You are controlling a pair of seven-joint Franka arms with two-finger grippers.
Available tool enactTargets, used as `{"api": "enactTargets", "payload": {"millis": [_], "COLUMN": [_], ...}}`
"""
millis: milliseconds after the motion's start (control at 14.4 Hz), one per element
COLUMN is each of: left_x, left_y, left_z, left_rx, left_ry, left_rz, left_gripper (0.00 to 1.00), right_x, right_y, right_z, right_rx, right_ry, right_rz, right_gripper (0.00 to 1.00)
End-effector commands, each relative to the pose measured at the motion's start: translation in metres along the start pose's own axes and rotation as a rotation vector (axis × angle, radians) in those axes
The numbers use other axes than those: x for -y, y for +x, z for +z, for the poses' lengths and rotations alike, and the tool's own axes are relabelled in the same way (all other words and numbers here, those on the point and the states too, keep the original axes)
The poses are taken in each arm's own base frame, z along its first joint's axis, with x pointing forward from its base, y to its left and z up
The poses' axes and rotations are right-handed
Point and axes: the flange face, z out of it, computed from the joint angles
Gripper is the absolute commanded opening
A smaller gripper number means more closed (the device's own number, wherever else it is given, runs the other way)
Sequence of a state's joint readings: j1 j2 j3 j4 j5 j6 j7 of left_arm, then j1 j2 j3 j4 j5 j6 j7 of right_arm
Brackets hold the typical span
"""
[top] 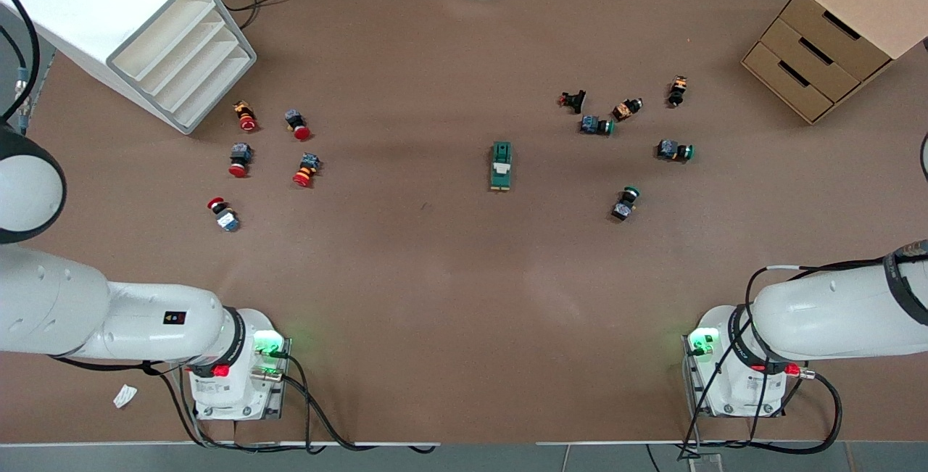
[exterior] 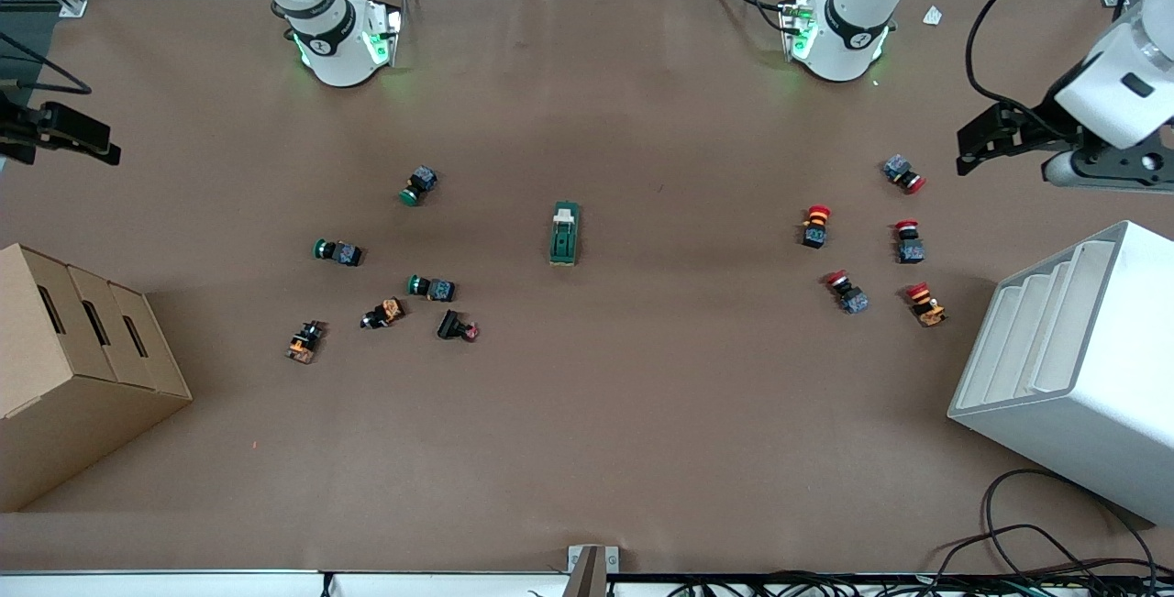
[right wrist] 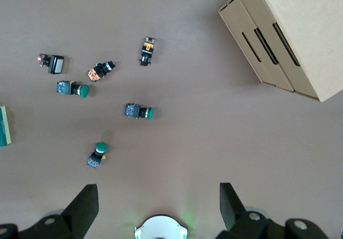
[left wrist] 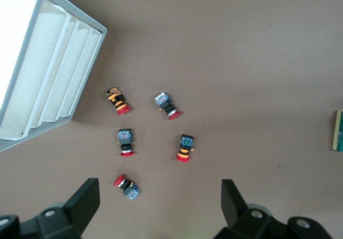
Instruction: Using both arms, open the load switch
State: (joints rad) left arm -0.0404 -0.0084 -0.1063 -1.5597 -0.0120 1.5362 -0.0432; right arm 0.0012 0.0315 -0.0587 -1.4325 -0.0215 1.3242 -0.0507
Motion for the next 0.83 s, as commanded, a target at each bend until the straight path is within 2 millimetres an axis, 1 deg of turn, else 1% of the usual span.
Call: {"api": "enactTargets", "payload": {"millis": [0,139,208,416,554,762], "left_x": [-0.003,-0.004,-0.004,-0.004,0.001,0.001], "left_y": [-0.007,-0.011,-0.016,-0.030,-0.029,-0.027], "left_z": [-0.003,-0.009,-0.014,-0.017,-0.022,-0.023], "left_rx": [0.001,-0.008,-0.016,-0.019,-0.031,-0.033], "left_ry": [-0.005,-0.004,-0.003,0.001,-0.002,0.002], "left_rz": [0.000,0.001,0.003,0.001,-0.002,0.001], "left_gripper": [1.00,1.00,1.00,1.00,1.00,1.00], "right_x": [0.005,0.006,0.006,0.011,0.017,0.019], "right_y": [-0.027,-0.034,-0.038,-0.038,-0.039,-0.041], "right_z": [-0.003,-0.011,-0.014,-0.015,-0.015,-0.016], "right_rx": [-0.023,-0.037,-0.043,-0.045,-0.045,-0.053], "right_ry": [0.000,0.000,0.000,0.000,0.035,0.055], "right_rz": [-0.004,-0.005,-0.005,-0.017,-0.029,-0.036], "right_gripper": [1.00,1.00,1.00,1.00,1.00,1.00]}}
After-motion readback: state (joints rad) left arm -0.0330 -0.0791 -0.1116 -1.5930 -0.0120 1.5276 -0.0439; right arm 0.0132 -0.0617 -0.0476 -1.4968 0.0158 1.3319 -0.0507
